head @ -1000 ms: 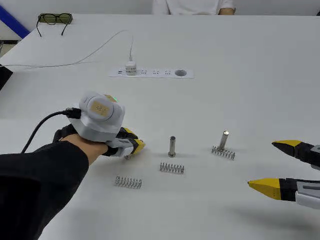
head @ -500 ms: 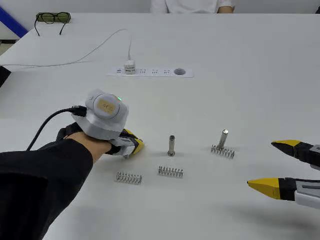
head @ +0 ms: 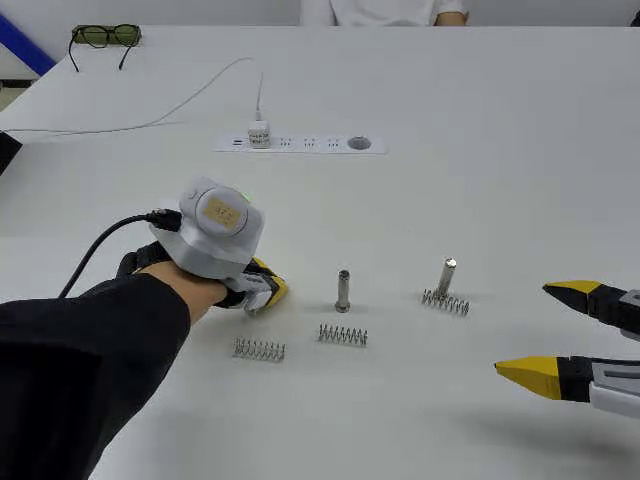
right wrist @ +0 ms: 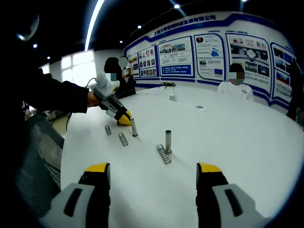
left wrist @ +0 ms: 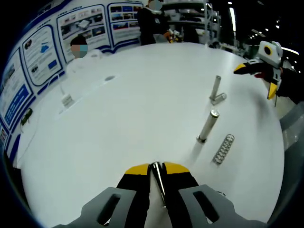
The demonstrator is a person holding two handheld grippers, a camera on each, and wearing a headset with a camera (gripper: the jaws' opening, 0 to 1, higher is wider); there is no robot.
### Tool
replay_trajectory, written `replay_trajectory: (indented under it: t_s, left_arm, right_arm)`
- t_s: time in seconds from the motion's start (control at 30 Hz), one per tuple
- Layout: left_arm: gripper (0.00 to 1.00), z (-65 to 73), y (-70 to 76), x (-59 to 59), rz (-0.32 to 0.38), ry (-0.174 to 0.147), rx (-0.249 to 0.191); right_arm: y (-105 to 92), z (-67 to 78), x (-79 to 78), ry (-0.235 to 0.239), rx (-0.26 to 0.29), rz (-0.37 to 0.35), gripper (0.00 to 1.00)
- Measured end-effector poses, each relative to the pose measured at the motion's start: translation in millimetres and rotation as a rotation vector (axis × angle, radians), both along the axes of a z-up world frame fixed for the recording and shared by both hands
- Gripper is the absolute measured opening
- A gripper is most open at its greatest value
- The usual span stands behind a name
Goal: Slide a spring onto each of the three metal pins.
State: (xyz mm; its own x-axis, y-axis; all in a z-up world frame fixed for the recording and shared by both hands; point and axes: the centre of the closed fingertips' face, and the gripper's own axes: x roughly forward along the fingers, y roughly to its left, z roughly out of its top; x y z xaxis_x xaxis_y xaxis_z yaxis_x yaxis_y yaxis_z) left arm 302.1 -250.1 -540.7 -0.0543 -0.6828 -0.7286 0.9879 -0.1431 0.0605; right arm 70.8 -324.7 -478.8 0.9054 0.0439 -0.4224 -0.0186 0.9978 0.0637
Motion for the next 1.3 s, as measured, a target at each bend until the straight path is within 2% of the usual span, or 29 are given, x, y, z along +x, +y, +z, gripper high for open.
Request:
replay_trajectory:
  t_s: [0.13,0.47,0.7,1.3]
  left_arm:
    - [0.09,-0.2,1.2,-0.8,-0.008,-0.019,0.007]
    - [0.08,-0.3,1.7,1.2,0.012,-0.017,0.011]
    - [0.08,10.1,3.2,4.5,0.035,0.015,-0.016]
    - [0.08,29.6,16.2,5.8,0.073,0.042,-0.076]
  right_arm:
    - [-0.8,0.7,0.4,-0.002,0.001,0.0,0.75]
    - [-0.5,1.6,1.2,-0.002,-0.002,0.006,0.75]
    - [-0.3,1.8,0.1,-0.001,-0.002,0.005,0.75]
    - [4.7,4.1,2.6,-0.007,-0.002,0.013,0.75]
